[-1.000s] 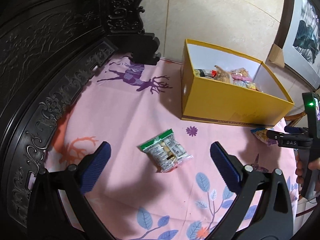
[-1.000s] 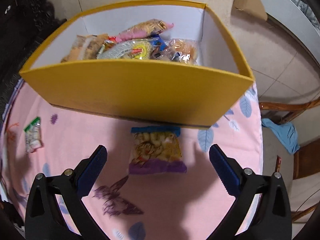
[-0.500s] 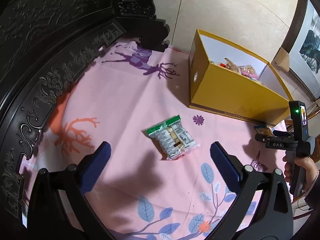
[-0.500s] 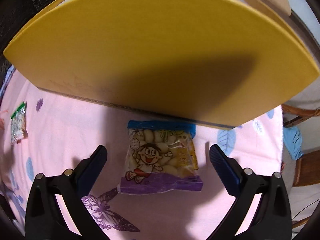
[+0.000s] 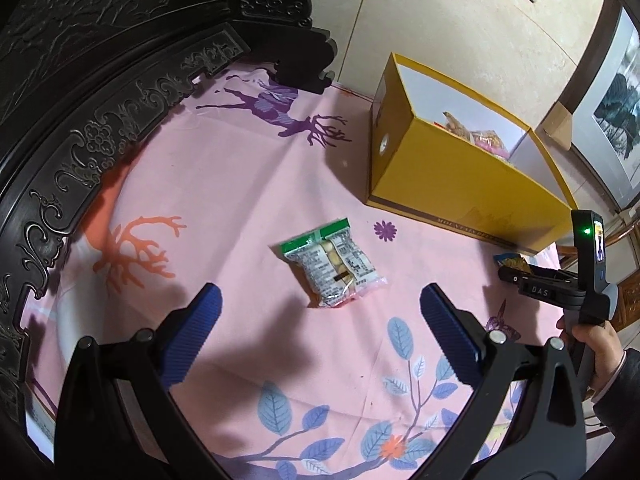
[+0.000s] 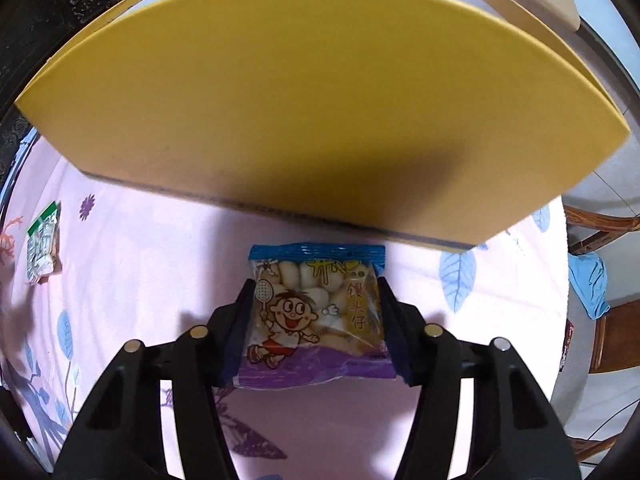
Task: Organize snacks
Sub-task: 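Grasp the blue-topped white-ball bag with the right tool, then grasp the green-edged packet with the left tool while the right tool holds the white-ball bag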
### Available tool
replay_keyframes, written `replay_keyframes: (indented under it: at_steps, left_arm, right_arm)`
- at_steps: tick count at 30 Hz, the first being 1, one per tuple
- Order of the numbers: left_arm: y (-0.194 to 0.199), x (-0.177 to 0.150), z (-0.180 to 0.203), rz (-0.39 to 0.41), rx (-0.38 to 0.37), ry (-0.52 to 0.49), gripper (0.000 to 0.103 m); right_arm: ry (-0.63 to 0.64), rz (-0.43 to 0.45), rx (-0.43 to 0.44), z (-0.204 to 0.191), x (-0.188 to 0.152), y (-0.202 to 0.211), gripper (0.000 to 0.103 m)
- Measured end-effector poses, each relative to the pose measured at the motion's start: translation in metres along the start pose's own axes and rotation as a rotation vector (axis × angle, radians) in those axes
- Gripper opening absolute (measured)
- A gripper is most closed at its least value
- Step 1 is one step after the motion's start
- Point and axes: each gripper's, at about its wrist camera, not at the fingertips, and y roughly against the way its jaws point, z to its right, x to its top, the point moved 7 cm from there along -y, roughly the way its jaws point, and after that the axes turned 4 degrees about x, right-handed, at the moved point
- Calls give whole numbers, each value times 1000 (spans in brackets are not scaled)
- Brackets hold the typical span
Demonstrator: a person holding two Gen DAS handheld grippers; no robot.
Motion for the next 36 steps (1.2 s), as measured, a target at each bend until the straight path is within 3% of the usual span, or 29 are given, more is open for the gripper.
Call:
replay_keyframes:
  at_steps: [4,8,13,17,23,31,34,36]
  left_arm:
    - [-6,-1,4,-3,11,-20,101]
    - [-27,0,12,-41,31,-27,101]
    - [-65,4,21,-130,57,97,101]
    - [-81,7,24,-137,63,200,101]
    - [-110,2,23,-156,159,178,101]
    - [-112,0,21,-120,218,121,99]
    - [-110,-4,21,-113,241,85,92]
    - [-108,-5,19,-105,260,72,81]
  right_arm:
    - [10,2,55,-22,-29,11,57]
    - [61,29,39,-43,-59,20,58]
    - [44,68,17,-54,-79,26,60]
    - [36,82,9,-56,-68,23,63]
    - [33,111,9,-55,-72,20,64]
    - [27,150,10,-49,-88,30,65]
    - [29,148,13,-50,-87,28,67]
    - [26,148,13,-51,-88,28,68]
